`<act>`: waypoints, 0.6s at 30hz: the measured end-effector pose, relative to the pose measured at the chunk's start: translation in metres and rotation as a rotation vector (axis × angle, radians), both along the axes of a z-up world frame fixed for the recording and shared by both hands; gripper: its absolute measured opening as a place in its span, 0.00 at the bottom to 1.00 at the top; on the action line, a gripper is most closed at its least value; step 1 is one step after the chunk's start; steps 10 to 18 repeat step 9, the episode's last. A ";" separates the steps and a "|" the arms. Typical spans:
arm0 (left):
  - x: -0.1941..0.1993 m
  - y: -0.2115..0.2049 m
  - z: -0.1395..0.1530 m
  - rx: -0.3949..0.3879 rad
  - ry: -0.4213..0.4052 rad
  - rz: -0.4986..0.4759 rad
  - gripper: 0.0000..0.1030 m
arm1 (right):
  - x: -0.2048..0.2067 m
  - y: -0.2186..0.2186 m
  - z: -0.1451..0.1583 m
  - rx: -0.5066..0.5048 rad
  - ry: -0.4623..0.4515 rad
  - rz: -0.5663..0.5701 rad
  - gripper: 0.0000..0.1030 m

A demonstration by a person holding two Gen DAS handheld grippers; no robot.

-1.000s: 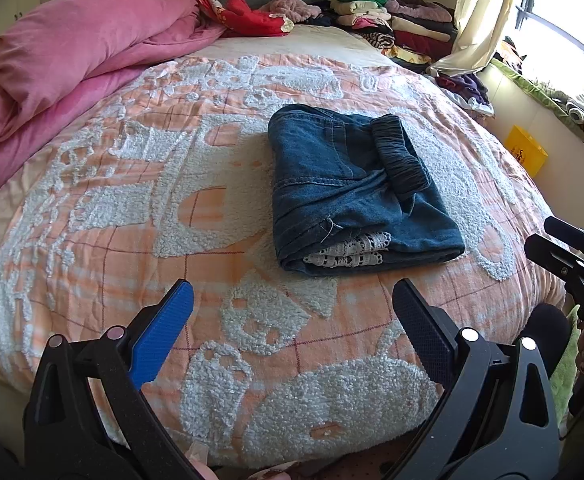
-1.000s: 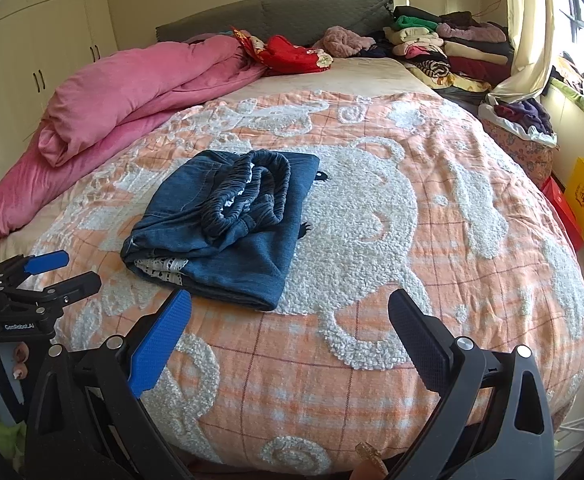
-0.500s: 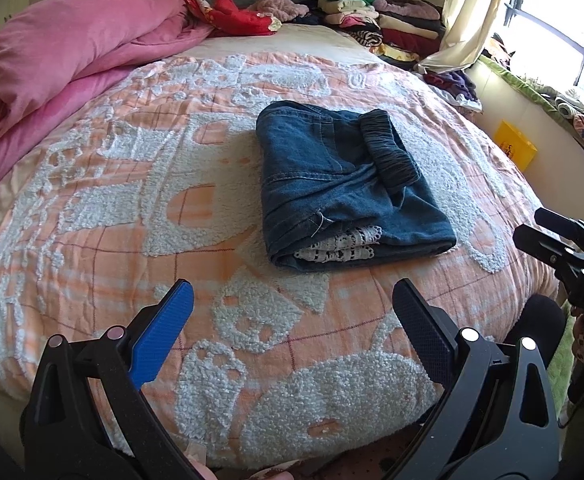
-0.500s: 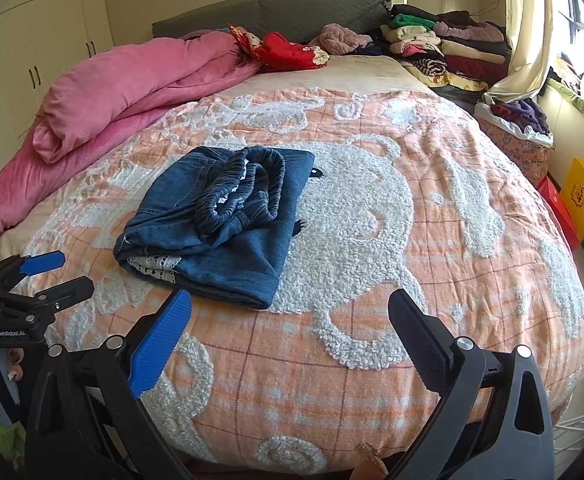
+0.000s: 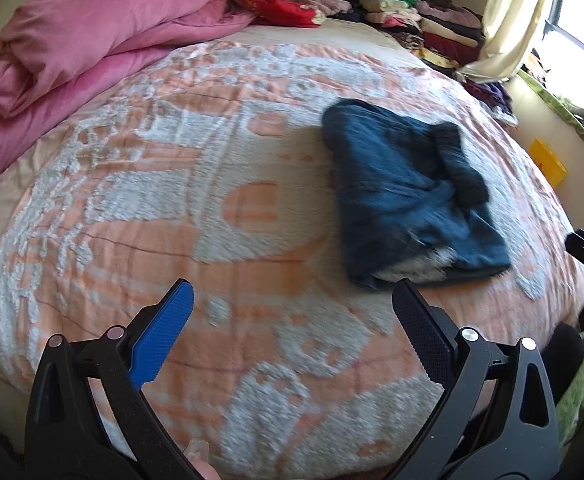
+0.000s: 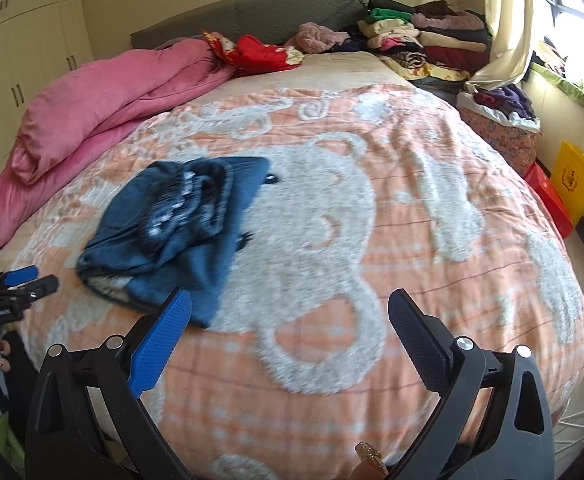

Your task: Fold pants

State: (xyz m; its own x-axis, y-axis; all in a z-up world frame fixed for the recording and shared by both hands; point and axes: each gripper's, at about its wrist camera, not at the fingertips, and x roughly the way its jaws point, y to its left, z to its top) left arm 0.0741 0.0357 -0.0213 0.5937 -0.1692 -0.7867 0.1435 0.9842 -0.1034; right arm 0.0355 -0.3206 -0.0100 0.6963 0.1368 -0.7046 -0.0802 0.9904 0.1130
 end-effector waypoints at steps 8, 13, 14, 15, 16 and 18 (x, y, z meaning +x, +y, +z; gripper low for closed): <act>0.066 0.070 -0.012 0.043 0.063 0.246 0.91 | 0.039 -0.071 -0.007 -0.076 -0.020 -0.145 0.96; 0.076 0.081 -0.015 0.048 0.069 0.280 0.91 | 0.047 -0.088 -0.009 -0.090 -0.018 -0.180 0.96; 0.076 0.081 -0.015 0.048 0.069 0.280 0.91 | 0.047 -0.088 -0.009 -0.090 -0.018 -0.180 0.96; 0.076 0.081 -0.015 0.048 0.069 0.280 0.91 | 0.047 -0.088 -0.009 -0.090 -0.018 -0.180 0.96; 0.076 0.081 -0.015 0.048 0.069 0.280 0.91 | 0.047 -0.088 -0.009 -0.090 -0.018 -0.180 0.96; 0.076 0.081 -0.015 0.048 0.069 0.280 0.91 | 0.047 -0.088 -0.009 -0.090 -0.018 -0.180 0.96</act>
